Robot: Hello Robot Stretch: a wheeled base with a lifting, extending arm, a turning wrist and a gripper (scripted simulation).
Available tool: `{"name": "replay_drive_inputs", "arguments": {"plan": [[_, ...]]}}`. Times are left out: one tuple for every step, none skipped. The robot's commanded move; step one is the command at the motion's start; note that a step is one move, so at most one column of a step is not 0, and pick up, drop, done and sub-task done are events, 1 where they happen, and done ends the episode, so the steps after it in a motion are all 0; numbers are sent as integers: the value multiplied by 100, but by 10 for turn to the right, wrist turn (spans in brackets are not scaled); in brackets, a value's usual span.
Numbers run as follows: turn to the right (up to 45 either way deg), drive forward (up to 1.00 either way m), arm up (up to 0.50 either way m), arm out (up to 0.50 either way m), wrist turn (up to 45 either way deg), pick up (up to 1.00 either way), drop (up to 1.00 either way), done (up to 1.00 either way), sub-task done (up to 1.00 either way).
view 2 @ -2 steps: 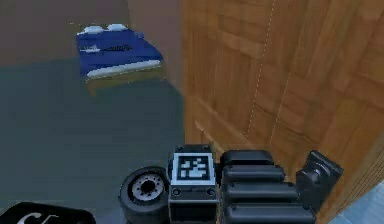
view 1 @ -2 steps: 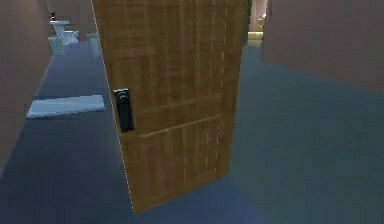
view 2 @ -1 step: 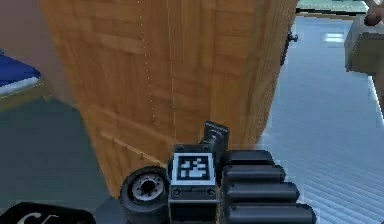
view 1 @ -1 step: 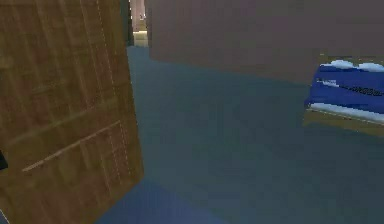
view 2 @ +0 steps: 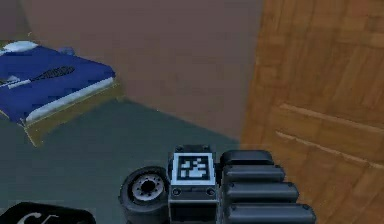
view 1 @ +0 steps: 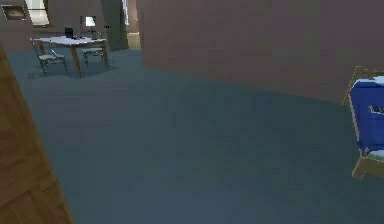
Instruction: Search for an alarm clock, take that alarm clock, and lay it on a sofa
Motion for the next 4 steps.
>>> {"name": "replay_drive_inputs", "arguments": {"plan": [[60,0,0,0,0,0,0,0,0],[0,35,0,0,0,0,0,0,0],[-150,0,0,0,0,0,0,0,0],[0,55,0,0,0,0,0,0,0]]}}
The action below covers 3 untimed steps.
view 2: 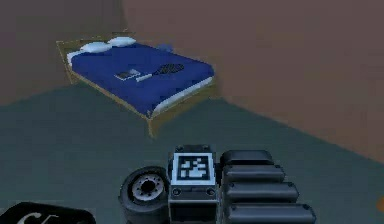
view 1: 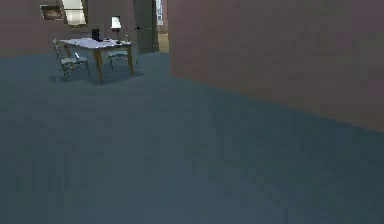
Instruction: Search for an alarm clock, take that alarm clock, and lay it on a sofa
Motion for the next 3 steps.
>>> {"name": "replay_drive_inputs", "arguments": {"plan": [[-360,0,0,0,0,0,0,0,0],[0,100,0,0,0,0,0,0,0],[-30,0,0,0,0,0,0,0,0]]}}
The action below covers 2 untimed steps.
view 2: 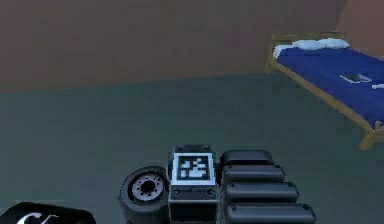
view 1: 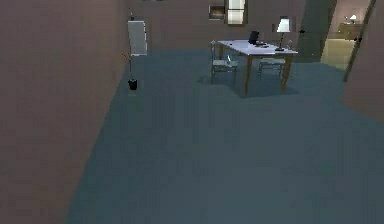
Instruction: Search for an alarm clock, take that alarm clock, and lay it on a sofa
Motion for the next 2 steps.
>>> {"name": "replay_drive_inputs", "arguments": {"plan": [[0,100,0,0,0,0,0,0,0],[-30,0,0,0,0,0,0,0,0]]}}
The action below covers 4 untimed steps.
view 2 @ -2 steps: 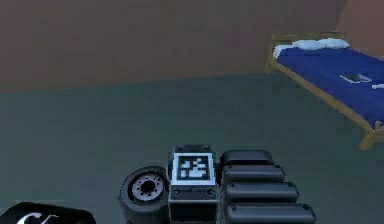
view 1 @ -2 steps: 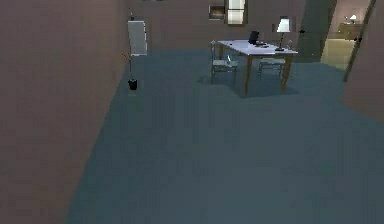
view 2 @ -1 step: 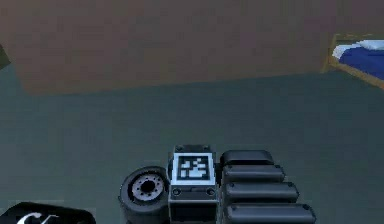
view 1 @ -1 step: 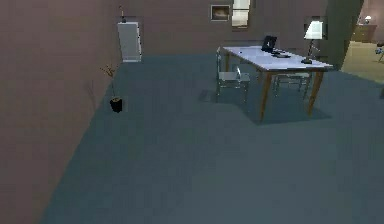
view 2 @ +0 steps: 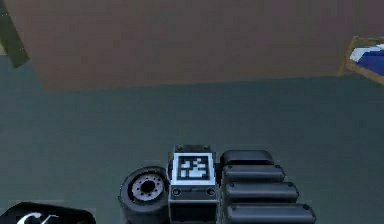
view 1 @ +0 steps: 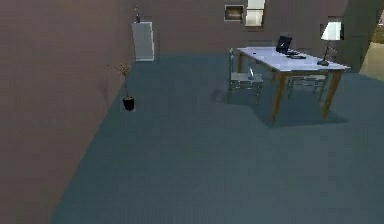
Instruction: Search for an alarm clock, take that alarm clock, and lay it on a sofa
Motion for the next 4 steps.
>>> {"name": "replay_drive_inputs", "arguments": {"plan": [[0,100,0,0,0,0,0,0,0],[0,100,0,0,0,0,0,0,0],[0,100,0,0,0,0,0,0,0],[0,5,0,0,0,0,0,0,0]]}}
